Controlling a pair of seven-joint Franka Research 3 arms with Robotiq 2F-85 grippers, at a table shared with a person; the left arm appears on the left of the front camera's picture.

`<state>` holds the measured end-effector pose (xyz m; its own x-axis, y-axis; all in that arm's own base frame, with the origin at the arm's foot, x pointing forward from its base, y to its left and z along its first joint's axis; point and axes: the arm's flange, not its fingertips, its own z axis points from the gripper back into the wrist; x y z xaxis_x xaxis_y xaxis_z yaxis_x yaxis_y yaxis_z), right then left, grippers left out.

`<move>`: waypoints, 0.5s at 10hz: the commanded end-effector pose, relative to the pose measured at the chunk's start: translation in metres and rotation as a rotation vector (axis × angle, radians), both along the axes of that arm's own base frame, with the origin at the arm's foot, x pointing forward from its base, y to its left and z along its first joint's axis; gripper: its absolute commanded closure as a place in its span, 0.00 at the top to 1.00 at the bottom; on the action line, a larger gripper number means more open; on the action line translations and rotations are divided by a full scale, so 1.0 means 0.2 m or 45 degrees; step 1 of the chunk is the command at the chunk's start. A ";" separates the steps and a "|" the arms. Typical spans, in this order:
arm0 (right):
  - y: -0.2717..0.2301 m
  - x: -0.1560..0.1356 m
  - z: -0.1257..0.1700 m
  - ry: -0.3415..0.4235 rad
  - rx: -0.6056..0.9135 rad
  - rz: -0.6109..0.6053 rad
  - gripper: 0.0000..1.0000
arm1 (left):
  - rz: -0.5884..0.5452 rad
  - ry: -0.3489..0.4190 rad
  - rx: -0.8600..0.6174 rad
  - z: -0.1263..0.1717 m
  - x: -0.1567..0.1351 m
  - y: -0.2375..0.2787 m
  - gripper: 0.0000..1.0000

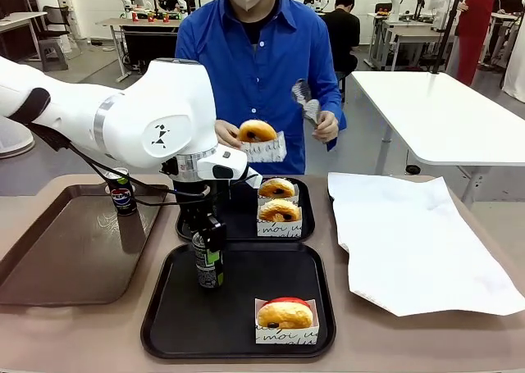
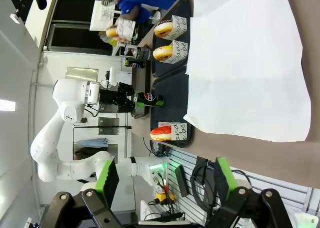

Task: Set up donuts and drinks on trays.
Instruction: Pick up one Pepsi coke from the Handle tray and place it on the Flat Tray without a Pepsi coke.

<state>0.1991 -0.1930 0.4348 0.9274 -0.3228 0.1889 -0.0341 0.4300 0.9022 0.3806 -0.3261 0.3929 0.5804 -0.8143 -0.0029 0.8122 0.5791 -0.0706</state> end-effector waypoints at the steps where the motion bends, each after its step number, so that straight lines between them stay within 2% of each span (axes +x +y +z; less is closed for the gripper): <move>1: 0.00 0.00 0.00 -0.025 0.017 0.004 1.00 | -0.047 0.005 -0.045 -0.05 -0.02 0.04 0.59; 2: 0.00 0.00 0.00 -0.025 0.017 0.004 1.00 | -0.057 -0.028 -0.056 0.03 -0.09 0.10 0.59; 3: 0.00 0.00 0.00 -0.025 0.017 0.004 1.00 | -0.101 0.024 -0.049 0.17 -0.19 0.20 0.59; 5: 0.00 0.00 0.00 -0.025 0.017 0.004 1.00 | -0.171 0.010 0.076 0.41 -0.47 0.49 0.59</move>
<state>0.1992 -0.1929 0.4346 0.9275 -0.3228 0.1883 -0.0336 0.4297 0.9024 0.3215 -0.2701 0.4426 0.4987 -0.8655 -0.0465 0.8623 0.5008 -0.0746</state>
